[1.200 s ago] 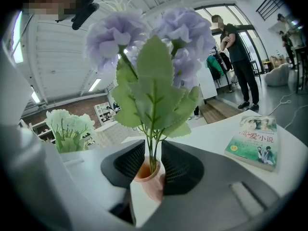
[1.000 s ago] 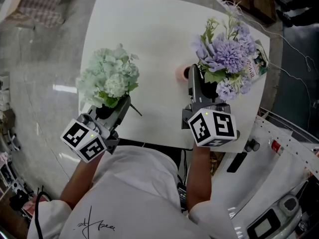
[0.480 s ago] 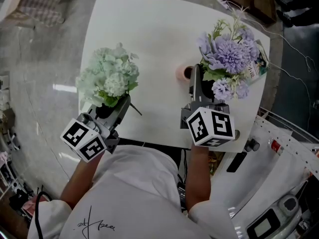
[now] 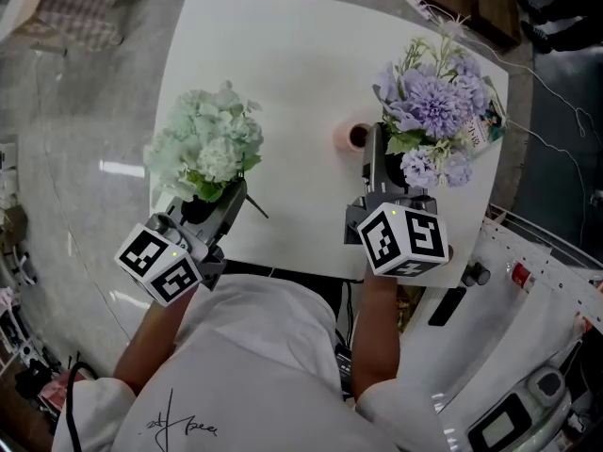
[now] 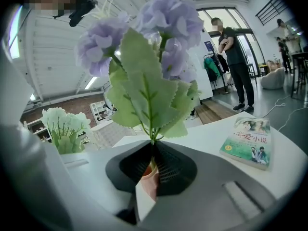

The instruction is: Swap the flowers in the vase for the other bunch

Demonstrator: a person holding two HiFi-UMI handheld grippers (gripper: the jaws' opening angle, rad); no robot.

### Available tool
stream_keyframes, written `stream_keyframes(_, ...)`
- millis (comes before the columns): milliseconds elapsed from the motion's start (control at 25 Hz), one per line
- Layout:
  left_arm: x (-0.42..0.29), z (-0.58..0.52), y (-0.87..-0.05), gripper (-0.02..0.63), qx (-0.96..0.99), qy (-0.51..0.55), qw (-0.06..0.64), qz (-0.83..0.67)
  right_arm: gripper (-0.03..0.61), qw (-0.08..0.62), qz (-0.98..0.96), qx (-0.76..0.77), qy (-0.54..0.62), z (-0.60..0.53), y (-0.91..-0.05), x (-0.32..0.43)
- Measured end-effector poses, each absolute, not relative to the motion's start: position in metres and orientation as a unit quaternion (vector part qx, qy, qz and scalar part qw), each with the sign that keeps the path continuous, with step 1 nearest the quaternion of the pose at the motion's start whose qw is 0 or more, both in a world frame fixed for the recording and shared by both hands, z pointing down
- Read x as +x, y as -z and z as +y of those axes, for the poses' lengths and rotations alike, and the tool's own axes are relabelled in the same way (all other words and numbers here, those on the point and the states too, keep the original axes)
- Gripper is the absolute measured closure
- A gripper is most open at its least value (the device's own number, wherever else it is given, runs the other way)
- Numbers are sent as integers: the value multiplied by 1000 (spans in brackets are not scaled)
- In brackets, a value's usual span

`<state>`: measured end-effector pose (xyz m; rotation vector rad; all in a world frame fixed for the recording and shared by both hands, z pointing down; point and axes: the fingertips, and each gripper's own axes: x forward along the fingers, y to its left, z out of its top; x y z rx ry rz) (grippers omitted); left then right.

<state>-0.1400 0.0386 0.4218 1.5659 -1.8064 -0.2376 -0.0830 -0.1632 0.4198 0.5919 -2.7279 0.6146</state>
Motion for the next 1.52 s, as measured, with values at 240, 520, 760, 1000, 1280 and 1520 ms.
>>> stream_keyframes(240,-140,39,-422,538,609,95,359,-701,554,136,-945,208,-214,-166,-417,-81)
stream_keyframes(520,-139,37,-420,538,611,100,354,-701,555,131,-946,210,-210,-166,-413,-79)
stream_keyframes(760,-139,36,-417,538,612,103,348,-702,555,128,-948,207,-204,-165,-407,-76)
stream_keyframes(1000,-138,34,-416,538,615,112,346,-700,555,127,-949,206,-200,-163,-400,-77)
stream_keyframes(1280,-137,31,-410,538,622,120,338,-696,555,119,-951,211,-190,-162,-389,-73)
stream_keyframes(1520,-136,30,-406,538,627,126,333,-693,555,113,-953,213,-185,-158,-380,-70)
